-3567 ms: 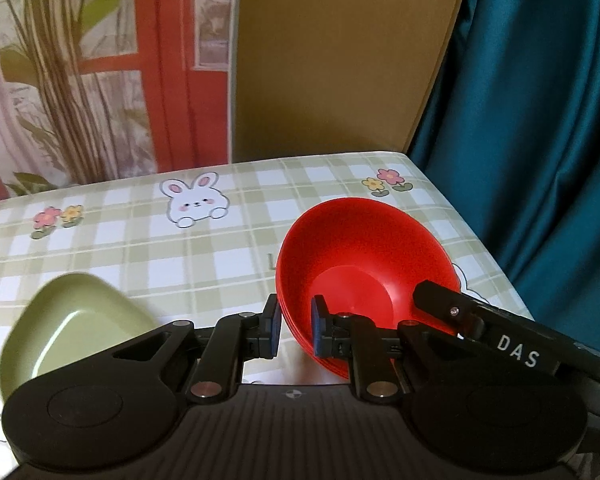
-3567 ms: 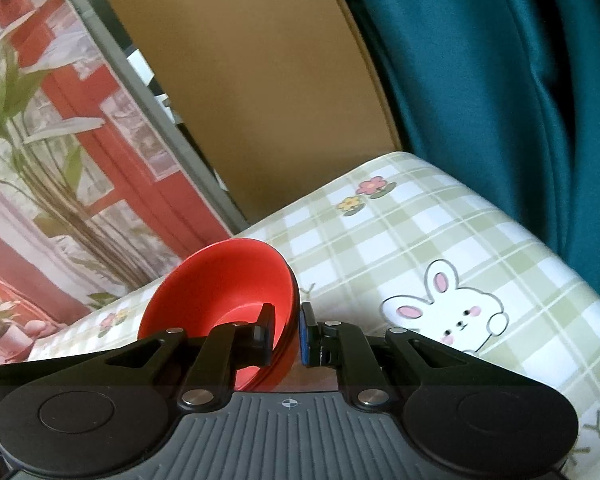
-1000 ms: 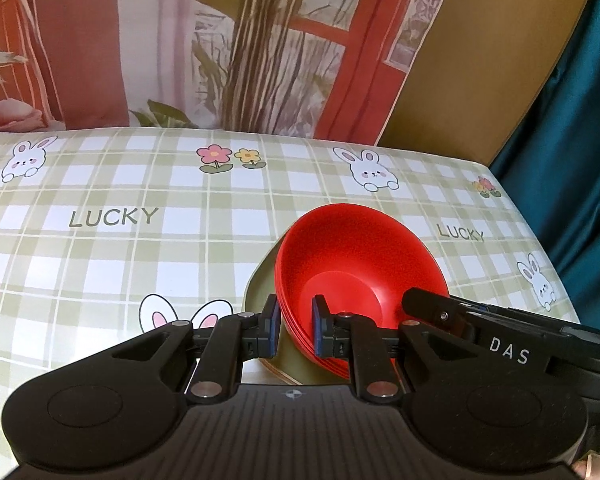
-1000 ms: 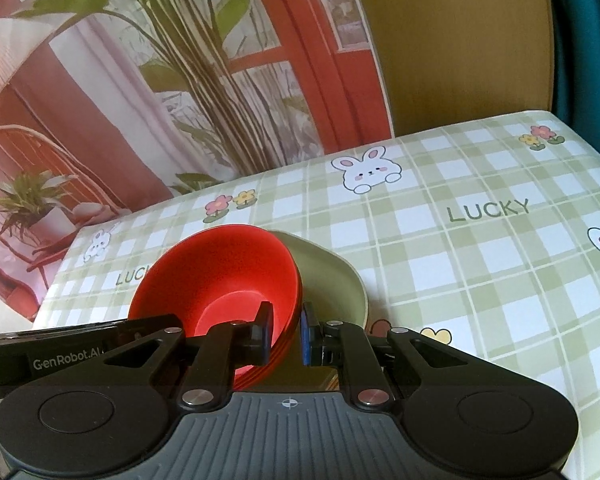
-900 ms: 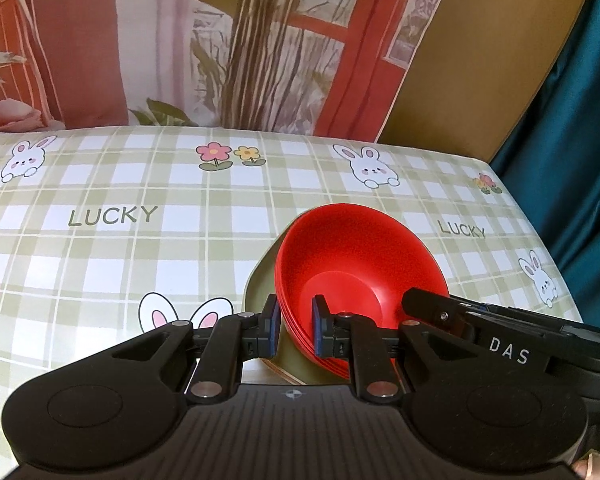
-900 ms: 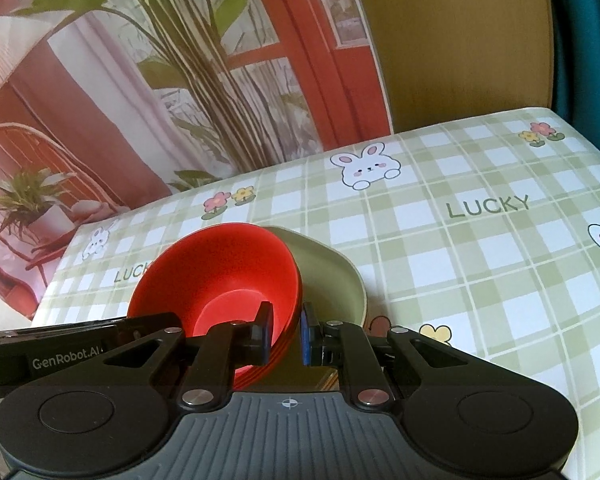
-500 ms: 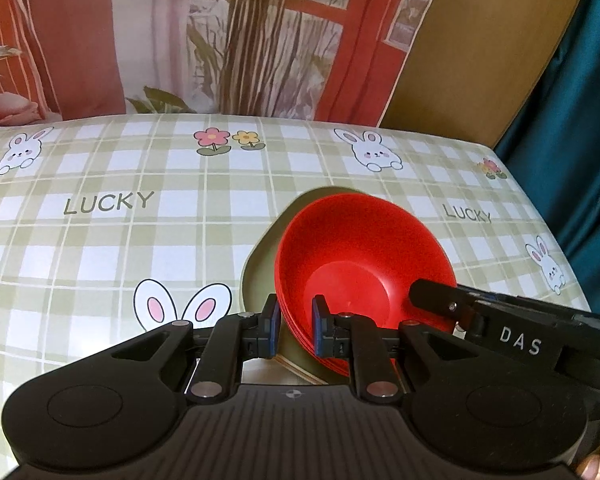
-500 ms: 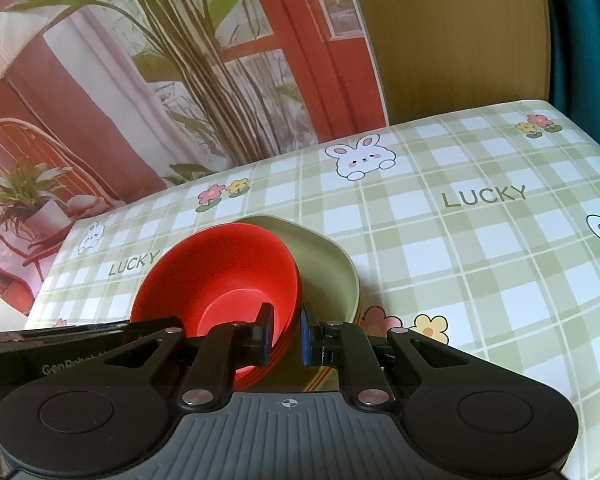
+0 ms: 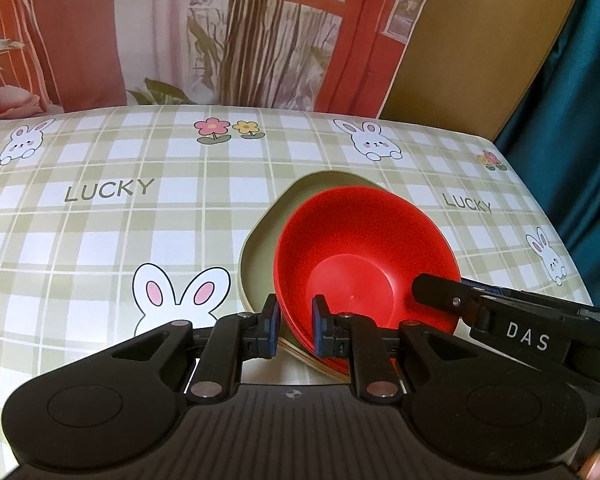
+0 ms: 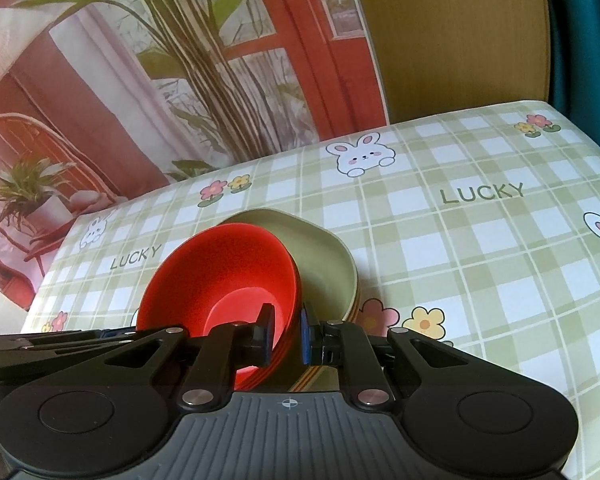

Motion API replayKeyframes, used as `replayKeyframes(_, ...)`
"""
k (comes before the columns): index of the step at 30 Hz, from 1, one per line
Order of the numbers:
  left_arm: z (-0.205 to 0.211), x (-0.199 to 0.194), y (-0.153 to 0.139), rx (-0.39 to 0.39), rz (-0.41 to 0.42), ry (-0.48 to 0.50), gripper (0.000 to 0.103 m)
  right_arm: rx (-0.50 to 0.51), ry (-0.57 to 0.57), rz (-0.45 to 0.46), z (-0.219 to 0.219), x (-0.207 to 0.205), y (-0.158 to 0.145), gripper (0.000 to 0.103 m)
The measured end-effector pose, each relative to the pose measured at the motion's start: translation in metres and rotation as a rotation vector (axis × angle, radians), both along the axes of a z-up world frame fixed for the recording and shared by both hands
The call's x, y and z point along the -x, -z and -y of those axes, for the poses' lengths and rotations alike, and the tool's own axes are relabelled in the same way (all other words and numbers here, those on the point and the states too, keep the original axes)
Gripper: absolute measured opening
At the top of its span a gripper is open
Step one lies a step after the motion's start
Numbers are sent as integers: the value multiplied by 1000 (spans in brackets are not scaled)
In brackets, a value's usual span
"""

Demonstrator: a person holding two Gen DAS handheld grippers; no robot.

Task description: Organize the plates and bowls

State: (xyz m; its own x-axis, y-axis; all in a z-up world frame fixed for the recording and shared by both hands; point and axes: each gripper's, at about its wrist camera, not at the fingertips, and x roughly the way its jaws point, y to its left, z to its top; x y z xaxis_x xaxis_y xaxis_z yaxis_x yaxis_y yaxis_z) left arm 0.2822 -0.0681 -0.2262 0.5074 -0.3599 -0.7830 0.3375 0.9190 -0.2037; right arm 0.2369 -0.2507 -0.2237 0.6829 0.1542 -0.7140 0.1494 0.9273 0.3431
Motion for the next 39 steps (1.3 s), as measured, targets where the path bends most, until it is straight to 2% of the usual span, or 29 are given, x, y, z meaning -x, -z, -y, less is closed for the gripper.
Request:
replayKeyframes(4, -1, 2, 0, 6, 2, -3, 18, 1, -1, -1, 0, 1, 1, 14)
replayKeyframes(8, 0, 4, -2, -10, 16, 5, 20, 11, 8, -8, 1, 3, 1, 20)
replayKeyframes(11, -1, 8, -8, -14, 42, 9, 37, 17, 12, 5, 3, 7, -3, 22)
replayKeyframes(14, -4, 12, -16, -11, 71, 11, 38, 44, 9, 15, 5, 10, -7, 24)
replayKeyframes(18, -9, 16, -27, -15, 102, -7, 54, 61, 3, 24, 7, 15, -12, 27)
replayKeyframes(22, -15, 22, -40, -30, 151, -43, 64, 82, 0, 45, 9, 21, -19, 33)
replayKeyframes(24, -22, 23, -46, -19, 164, -63, 71, 89, 3, 59, 11, 24, -22, 45)
replayKeyframes(28, -35, 23, -56, 13, 166, -94, 77, 115, -1, 82, 13, 30, -31, 55)
replayKeyframes(29, -38, 24, -58, 12, 167, -108, 77, 122, -1, 87, 13, 31, -33, 63)
replayKeyframes(30, -40, 23, -60, 6, 171, -120, 77, 126, -1, 94, 14, 32, -36, 70)
replayKeyframes(35, -53, 27, -77, -57, 231, -156, 77, 136, 5, 149, 19, 38, -57, 89)
replayKeyframes(39, -64, 32, -95, -118, 284, -186, 77, 174, 5, 217, 23, 46, -81, 93)
